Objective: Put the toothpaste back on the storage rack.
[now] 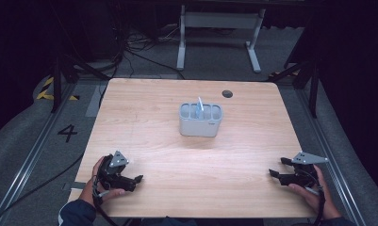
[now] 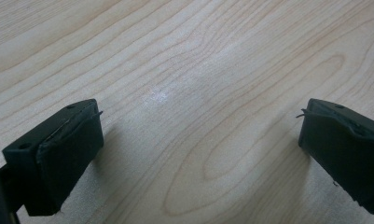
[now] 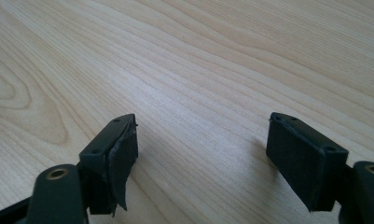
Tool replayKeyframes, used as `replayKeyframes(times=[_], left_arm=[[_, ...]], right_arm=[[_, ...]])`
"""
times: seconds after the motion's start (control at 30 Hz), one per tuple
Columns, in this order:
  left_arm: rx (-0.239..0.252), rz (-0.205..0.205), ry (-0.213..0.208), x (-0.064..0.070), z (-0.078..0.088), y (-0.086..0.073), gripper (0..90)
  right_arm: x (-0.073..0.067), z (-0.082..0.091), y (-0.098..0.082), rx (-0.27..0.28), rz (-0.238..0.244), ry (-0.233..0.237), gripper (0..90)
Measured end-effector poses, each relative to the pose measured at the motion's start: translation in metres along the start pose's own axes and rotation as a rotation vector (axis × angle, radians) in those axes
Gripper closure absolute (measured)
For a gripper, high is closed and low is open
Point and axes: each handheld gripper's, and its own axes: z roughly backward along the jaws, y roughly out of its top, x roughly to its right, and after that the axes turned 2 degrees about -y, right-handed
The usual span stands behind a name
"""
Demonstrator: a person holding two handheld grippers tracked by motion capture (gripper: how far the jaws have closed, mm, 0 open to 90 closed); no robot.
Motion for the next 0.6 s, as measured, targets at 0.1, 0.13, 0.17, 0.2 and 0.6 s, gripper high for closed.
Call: replayKeyframes(times=[0.1,0.13,0.17,0.2,0.6], left_arm=[[0.005,0.002,0.001,0.0002,-0.0007,0.0001,0.2],[0.003,-0.005,0.009,-0.0002,-0.0004,0.0004,0.2],[0.004,-0.007,0.009,-0.0003,-0.0005,0.0006,0.2],[0.004,-0.006,0.009,-0.0002,-0.0006,0.0006,0.2],[0.009,0.009,0.008,0.0005,-0.003,0.0024,0.2]], right_arm=[[-0.0002,-0.0001,0.0,0.0,-0.003,-0.002,25.2],[-0.0004,-0.0001,0.0001,0.0,-0.004,-0.003,25.2],[-0.0006,-0.0002,0.0,0.001,-0.006,-0.006,25.1],[-0.0009,-0.0002,0.0,0.001,-0.007,-0.008,25.1],[-0.001,-0.0004,0.0001,0.001,-0.01,-0.012,24.6]])
